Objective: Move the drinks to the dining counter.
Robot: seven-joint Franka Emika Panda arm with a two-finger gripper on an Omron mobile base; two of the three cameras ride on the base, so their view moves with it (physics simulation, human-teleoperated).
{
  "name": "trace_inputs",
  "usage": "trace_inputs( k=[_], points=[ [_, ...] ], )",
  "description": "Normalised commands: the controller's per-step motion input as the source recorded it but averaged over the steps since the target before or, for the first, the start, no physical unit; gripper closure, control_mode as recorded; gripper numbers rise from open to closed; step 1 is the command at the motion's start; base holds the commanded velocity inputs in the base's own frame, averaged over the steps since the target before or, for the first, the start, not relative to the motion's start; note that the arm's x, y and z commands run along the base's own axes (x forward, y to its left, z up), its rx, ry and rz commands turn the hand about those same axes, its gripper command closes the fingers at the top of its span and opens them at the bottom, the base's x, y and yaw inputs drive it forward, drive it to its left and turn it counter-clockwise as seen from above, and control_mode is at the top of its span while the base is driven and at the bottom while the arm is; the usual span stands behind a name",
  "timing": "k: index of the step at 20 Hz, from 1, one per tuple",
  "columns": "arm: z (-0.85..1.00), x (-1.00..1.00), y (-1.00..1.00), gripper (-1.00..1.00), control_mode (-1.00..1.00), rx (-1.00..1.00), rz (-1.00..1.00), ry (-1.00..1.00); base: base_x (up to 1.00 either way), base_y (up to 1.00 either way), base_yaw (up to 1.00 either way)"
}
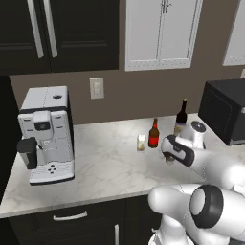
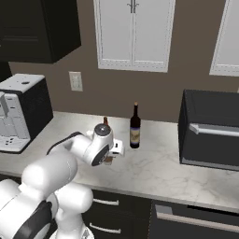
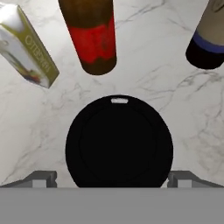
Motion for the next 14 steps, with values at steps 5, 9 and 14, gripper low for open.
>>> trace_inputs(
  k=[5,9,14],
  points=[
    [-0.25,0.05,0.03,-1.00,-1.00,0.00,0.00,0.00,0.00,0.00,0.00],
    [-0.20,0.05,0.03,-1.00,-1.00,0.00,0.00,-0.02,0.00,0.00,0.00],
    [-0.15,0.02,0.01,-1.00,-1.00,0.00,0.00,-0.04,0.00,0.00,0.00]
  ],
)
